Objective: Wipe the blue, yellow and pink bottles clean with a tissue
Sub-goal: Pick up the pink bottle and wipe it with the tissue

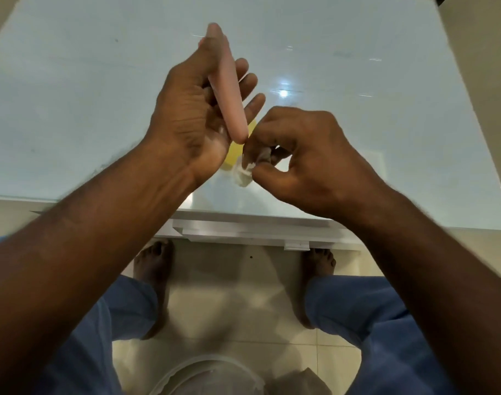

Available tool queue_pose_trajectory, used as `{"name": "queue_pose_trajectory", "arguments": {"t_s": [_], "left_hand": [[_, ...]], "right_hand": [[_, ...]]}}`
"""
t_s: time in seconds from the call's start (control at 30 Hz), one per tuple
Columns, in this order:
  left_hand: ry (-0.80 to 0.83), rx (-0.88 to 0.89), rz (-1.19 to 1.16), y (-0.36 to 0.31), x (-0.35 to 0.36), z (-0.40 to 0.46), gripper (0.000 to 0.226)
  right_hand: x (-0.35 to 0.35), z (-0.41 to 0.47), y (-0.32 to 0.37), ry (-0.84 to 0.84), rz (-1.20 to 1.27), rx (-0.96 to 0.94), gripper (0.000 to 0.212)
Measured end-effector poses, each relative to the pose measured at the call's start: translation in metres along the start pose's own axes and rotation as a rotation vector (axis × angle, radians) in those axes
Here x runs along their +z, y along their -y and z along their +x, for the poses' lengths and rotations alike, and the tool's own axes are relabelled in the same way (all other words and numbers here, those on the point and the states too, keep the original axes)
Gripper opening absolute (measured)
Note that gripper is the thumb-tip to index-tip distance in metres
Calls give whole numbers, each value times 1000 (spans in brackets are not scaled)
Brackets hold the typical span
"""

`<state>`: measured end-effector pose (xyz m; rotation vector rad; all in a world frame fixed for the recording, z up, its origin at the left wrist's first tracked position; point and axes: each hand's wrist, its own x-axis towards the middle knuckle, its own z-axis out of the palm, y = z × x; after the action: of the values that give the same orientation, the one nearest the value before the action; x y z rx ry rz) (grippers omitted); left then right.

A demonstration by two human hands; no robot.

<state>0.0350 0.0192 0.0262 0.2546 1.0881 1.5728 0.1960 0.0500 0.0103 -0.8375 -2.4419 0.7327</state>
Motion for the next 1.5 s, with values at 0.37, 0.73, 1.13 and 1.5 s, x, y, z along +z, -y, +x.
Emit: {"name": "queue_pose_trajectory", "arguments": {"t_s": [0.37, 0.73, 1.13, 1.5], "left_hand": [[125, -92, 95, 10, 0, -2, 55], [102, -84, -123, 3, -7, 6, 52], [26, -40, 29, 15, 2, 0, 56], [-49, -30, -77, 7, -1, 6, 47]], "right_hand": [[-9, 10, -5, -422, 256, 184, 12], [8, 2, 11, -18, 362, 148, 7], [0, 7, 4, -296, 478, 207, 12], [-1, 4, 6, -207, 341, 159, 6]]}}
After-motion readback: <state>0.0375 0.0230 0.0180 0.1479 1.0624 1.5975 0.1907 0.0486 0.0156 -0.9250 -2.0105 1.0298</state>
